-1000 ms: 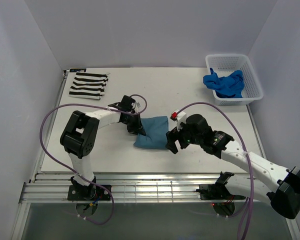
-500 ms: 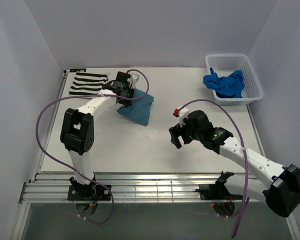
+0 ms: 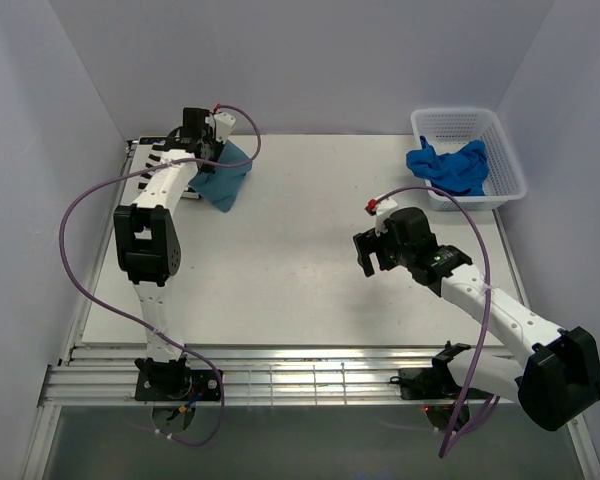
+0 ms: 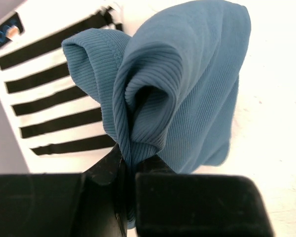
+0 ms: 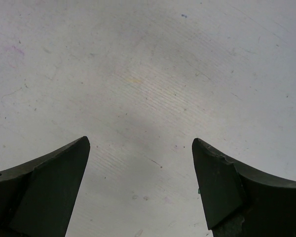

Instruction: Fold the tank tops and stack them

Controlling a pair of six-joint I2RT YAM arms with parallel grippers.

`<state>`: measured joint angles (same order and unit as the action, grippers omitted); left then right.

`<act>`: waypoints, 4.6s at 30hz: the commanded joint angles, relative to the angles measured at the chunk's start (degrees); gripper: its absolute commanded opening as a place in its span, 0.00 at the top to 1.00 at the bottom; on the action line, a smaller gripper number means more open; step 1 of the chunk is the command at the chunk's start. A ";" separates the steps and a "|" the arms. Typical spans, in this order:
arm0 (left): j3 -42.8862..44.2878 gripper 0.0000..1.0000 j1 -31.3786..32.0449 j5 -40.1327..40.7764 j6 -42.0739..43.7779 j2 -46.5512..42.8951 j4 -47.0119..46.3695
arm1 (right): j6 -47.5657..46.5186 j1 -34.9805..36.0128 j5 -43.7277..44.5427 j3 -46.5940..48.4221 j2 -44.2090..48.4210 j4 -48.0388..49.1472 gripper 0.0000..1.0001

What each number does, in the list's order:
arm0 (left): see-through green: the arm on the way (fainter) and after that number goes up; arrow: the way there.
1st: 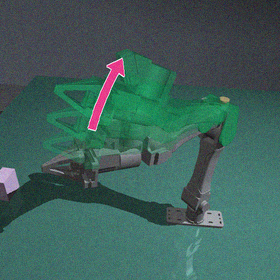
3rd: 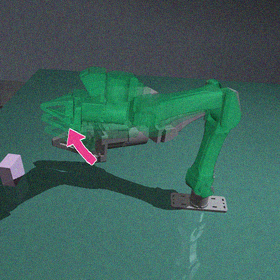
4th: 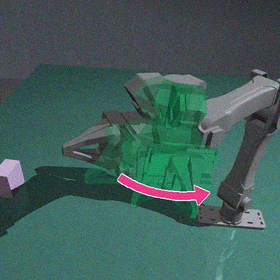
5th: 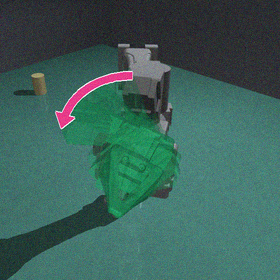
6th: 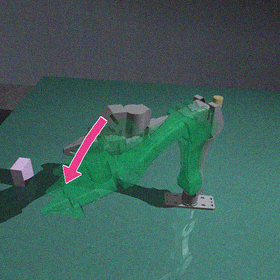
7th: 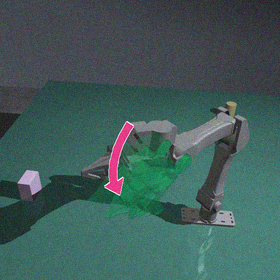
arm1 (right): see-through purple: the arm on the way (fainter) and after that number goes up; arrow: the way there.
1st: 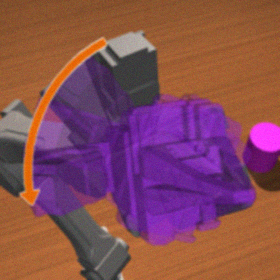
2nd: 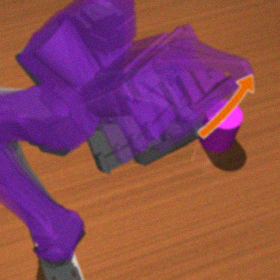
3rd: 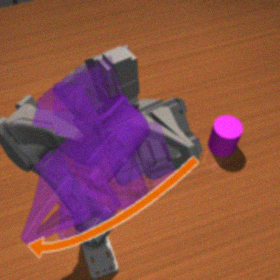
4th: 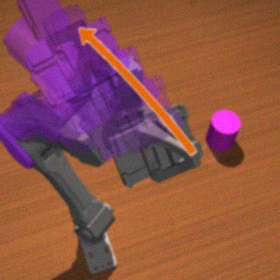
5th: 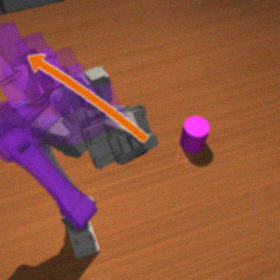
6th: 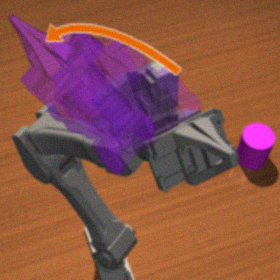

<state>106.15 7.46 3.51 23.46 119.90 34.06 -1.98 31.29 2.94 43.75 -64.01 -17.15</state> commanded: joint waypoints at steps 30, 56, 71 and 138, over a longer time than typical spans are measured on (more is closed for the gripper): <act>14.00 1.00 -5.62 -3.42 1.23 -7.56 5.13 | 1.19 -5.01 -5.75 -0.24 -0.15 7.13 0.10; 19.88 1.00 -13.97 -10.81 1.76 5.78 4.17 | 1.01 -5.97 -4.26 1.16 -5.42 6.69 0.10; 28.41 0.63 -20.73 -8.44 -4.91 20.29 -0.04 | 1.54 -5.98 -3.99 6.96 -11.13 4.58 0.10; -7.97 0.02 -4.56 -31.46 -48.77 -16.53 -6.90 | 80.25 -41.75 -32.64 38.33 -59.38 102.01 0.92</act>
<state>97.97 2.96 -25.52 -24.49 110.93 28.40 63.90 -11.46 -22.74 80.47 -122.65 55.40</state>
